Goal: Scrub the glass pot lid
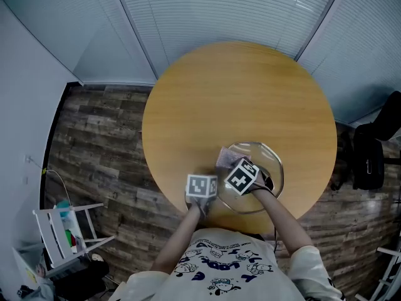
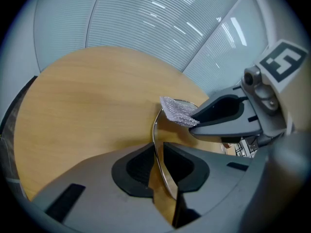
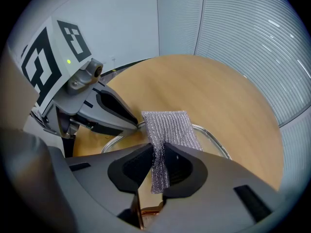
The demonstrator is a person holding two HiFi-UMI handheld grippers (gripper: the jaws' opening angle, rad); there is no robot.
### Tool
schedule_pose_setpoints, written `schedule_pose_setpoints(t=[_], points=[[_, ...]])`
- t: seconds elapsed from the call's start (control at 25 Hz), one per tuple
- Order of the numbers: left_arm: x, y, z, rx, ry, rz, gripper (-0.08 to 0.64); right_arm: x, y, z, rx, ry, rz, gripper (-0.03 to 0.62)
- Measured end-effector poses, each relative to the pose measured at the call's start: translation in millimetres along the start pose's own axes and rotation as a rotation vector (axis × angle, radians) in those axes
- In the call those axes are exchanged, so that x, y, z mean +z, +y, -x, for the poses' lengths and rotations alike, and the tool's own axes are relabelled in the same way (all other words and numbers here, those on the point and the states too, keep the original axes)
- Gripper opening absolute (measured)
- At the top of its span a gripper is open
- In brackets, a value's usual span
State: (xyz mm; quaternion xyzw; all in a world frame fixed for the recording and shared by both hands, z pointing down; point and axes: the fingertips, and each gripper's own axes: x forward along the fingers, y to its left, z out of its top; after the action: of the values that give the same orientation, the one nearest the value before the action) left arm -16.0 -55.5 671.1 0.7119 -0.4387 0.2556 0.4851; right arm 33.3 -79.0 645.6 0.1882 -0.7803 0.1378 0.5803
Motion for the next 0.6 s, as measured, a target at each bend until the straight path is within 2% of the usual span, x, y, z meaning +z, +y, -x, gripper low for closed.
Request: schedule_pose_setpoints(t=[0.32,0.6], points=[[0.0,-3.8,-0.7,0.020,0.010,-0.017,0.066,1.9,-13.9,-0.7,0.005,-0.014,-0.038,0.074],[-1.8,-2.8,0.3,0.007,0.019,-0.009,0.066,4.8,-24.5,-1.1,0.016,-0.018,-0.093,0.074]])
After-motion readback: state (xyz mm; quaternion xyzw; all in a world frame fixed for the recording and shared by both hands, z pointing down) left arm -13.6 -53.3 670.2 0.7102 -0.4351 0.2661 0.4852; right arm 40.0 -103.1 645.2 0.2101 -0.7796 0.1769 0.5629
